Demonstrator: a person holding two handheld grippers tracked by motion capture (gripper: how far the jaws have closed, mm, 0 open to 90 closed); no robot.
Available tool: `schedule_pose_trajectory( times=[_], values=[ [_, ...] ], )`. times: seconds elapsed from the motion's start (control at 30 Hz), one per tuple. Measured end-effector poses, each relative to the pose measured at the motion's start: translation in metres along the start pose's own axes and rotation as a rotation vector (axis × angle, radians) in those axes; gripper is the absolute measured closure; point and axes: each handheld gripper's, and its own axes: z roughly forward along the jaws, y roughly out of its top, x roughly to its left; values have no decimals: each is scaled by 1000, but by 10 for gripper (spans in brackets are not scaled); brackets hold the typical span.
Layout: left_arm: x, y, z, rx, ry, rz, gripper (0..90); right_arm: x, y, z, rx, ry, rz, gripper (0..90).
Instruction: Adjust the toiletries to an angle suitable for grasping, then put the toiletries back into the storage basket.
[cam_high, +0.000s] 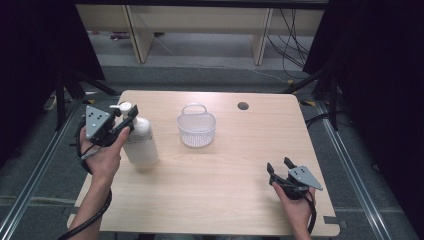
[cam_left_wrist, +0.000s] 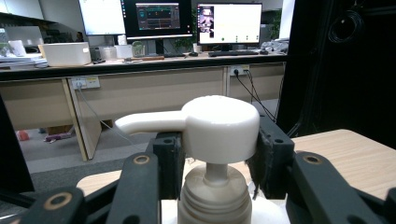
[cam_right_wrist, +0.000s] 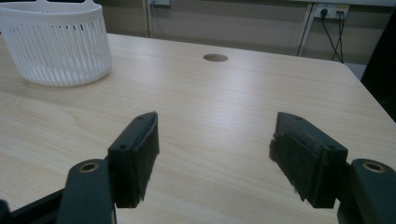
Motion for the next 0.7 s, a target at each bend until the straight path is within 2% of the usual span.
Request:
schedule_pose_trajectory(
  times=[0.1, 0.17, 0.3, 0.33, 0.37, 0.4, 0.43, 0.5, 0.53, 0.57, 0.6, 0.63, 0.7],
  values=[
    [-1, 1, 2, 0, -7, 5, 593, -1, 0, 0, -2, 1, -5, 324],
    [-2, 2, 3, -1, -13, 1, 593, -4, 0, 1, -23, -5, -59, 324],
    [-4, 4, 5, -4, -25, -1, 593, -4, 0, 1, -23, -7, -59, 324],
    [-4, 4, 5, -5, -25, -2, 593, -1, 0, 0, -7, -3, -16, 324],
    [-4, 4, 6, -6, -26, -2, 593, -3, 0, 1, -11, 3, -38, 324],
    [-4, 4, 6, -5, -26, -1, 593, -3, 0, 1, -10, 3, -38, 324],
    [-5, 4, 7, -3, -28, 1, 593, 0, 0, -1, 5, -1, 2, 324],
    [-5, 4, 7, -4, -28, 5, 593, -2, 0, 1, -10, 8, -39, 324],
    [-5, 4, 7, -6, -28, 3, 593, 0, 0, -1, -3, 5, -12, 324],
    [-5, 5, 7, -8, -28, 0, 593, -3, 0, 0, -19, 5, -54, 324],
    [-5, 5, 7, -8, -28, -4, 593, -1, 0, -1, -7, -1, -28, 324],
    [-5, 5, 8, -7, -29, -6, 593, -4, -1, 1, -42, -11, -59, 324],
    [-6, 5, 8, -6, -31, -8, 593, -3, 0, 0, -12, 5, -43, 324]
  ],
)
